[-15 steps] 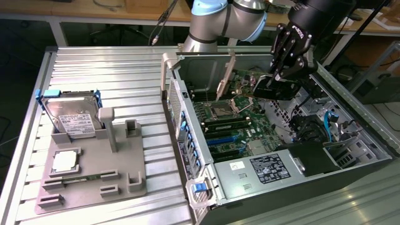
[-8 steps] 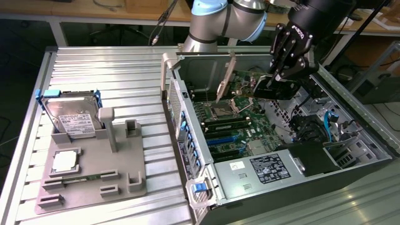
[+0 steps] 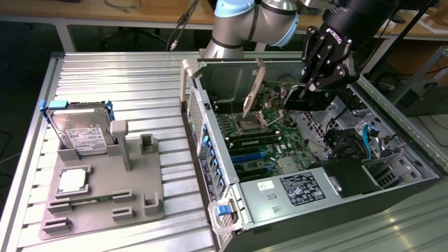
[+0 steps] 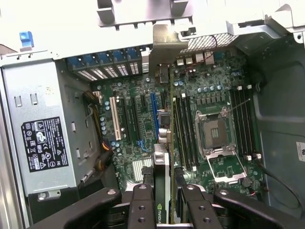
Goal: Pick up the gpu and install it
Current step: 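Insert the gpu into the slot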
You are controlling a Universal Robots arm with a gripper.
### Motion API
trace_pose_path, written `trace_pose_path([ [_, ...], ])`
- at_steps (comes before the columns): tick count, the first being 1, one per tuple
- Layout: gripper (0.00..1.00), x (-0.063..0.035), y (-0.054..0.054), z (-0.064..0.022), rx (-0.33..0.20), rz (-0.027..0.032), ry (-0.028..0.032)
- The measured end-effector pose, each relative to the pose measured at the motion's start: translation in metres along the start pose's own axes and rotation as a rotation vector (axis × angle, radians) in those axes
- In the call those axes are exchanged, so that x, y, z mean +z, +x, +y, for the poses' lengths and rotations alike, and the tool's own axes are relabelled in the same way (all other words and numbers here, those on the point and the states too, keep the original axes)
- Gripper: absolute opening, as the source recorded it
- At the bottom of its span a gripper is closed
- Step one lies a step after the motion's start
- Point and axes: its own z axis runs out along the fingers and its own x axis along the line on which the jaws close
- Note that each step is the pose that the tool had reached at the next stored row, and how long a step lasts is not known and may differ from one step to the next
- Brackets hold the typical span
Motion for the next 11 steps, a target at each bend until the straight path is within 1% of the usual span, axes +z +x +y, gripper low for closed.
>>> trace_pose_path([
  [3, 0.27, 0.0000, 0.0000, 0.0000, -0.011, 0.0005, -0.0003],
  [11, 0.27, 0.0000, 0.0000, 0.0000, -0.011, 0.0005, 0.0000],
])
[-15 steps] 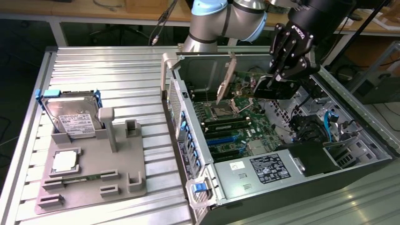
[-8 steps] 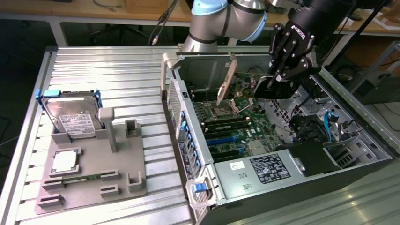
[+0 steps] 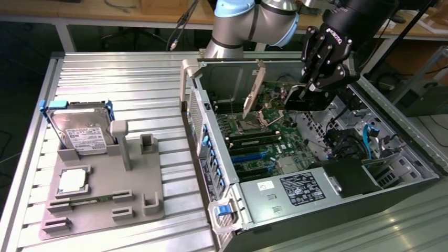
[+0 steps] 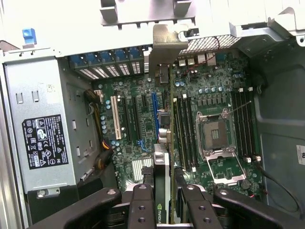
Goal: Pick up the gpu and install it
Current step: 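Insert the gpu into the slot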
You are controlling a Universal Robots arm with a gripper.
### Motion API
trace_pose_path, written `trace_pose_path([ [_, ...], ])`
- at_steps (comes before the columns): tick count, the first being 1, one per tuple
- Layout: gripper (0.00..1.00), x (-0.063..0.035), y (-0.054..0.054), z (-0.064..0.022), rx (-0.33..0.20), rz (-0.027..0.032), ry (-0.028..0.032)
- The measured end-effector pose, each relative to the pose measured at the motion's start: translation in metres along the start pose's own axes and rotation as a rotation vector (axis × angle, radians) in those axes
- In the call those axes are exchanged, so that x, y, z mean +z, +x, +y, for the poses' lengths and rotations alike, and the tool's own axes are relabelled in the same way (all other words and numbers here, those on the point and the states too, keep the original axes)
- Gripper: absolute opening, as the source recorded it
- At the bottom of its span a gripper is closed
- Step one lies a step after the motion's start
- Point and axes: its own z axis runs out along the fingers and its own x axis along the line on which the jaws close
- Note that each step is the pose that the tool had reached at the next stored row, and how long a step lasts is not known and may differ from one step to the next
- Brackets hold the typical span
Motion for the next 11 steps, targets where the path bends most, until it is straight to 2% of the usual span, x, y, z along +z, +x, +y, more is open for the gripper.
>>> trace_pose_path([
  [11, 0.27, 0.0000, 0.0000, 0.0000, -0.010, 0.0005, -0.0002],
])
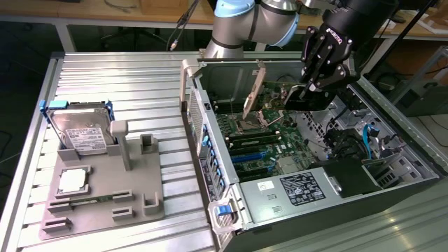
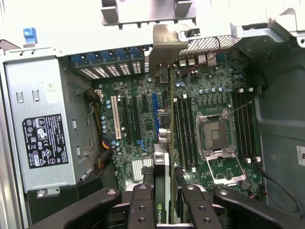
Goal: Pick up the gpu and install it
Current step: 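Insert the gpu into the slot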
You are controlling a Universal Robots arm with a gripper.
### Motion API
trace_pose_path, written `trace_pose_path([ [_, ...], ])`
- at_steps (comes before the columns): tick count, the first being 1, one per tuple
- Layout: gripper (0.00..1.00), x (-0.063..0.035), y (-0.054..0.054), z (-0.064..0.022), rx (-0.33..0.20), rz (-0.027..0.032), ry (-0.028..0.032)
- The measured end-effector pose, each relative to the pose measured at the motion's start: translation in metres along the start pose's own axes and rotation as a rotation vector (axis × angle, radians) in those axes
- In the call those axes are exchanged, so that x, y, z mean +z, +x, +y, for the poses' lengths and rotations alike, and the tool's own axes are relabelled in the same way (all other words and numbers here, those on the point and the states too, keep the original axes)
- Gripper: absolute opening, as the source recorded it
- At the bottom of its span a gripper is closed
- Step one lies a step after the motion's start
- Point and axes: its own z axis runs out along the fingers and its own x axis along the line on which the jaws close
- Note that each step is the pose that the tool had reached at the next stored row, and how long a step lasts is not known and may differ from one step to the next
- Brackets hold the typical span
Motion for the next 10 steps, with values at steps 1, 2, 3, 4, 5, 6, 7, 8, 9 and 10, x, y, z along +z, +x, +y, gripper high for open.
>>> trace_pose_path([
  [1, 0.27, 0.0000, 0.0000, 0.0000, -0.002, 0.0001, -0.0001],
  [2, 0.27, 0.0000, 0.0000, 0.0000, -0.006, 0.0004, -0.0001],
  [3, 0.27, 0.0000, 0.0000, 0.0000, -0.010, 0.0005, -0.0002],
  [4, 0.27, 0.0000, 0.0000, 0.0000, -0.017, 0.0009, -0.0004],
  [5, 0.27, 0.0000, 0.0000, 0.0000, -0.023, 0.0012, -0.0005],
  [6, 0.27, 0.0000, 0.0000, 0.0000, -0.029, 0.0015, -0.0006],
  [7, 0.27, 0.0000, 0.0000, 0.0000, -0.035, 0.0018, -0.0008],
  [8, 0.27, 0.0000, 0.0000, 0.0000, -0.040, 0.0022, -0.0009],
  [9, 0.27, 0.0000, 0.0000, 0.0000, -0.046, 0.0024, -0.0011],
  [10, 0.27, 0.0000, 0.0000, 0.0000, -0.053, 0.0028, -0.0012],
])
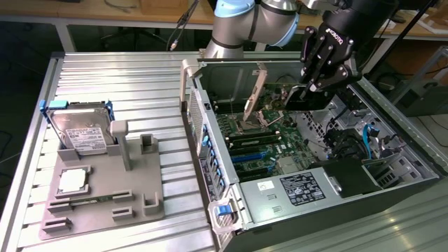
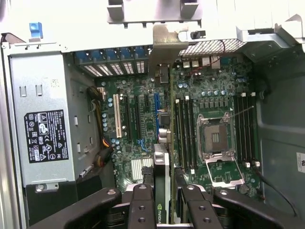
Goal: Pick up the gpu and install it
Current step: 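Insert the gpu into the slot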
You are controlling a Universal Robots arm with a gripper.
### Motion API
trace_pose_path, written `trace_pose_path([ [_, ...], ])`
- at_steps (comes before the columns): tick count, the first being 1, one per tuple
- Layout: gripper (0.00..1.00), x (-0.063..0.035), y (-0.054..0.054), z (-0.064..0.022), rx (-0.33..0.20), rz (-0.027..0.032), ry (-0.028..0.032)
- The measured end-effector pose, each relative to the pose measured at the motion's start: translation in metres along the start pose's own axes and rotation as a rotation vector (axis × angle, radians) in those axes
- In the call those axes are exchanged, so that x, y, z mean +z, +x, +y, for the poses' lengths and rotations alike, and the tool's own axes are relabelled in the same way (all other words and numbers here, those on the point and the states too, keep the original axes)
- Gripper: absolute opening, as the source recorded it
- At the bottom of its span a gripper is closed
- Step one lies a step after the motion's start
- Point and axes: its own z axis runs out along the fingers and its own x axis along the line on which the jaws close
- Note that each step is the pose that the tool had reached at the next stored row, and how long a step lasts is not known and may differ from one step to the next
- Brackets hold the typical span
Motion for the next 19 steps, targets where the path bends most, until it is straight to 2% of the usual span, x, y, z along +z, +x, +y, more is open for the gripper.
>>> trace_pose_path([
  [19, 0.27, 0.0000, 0.0000, 0.0000, -0.103, 0.0055, -0.0024],
])
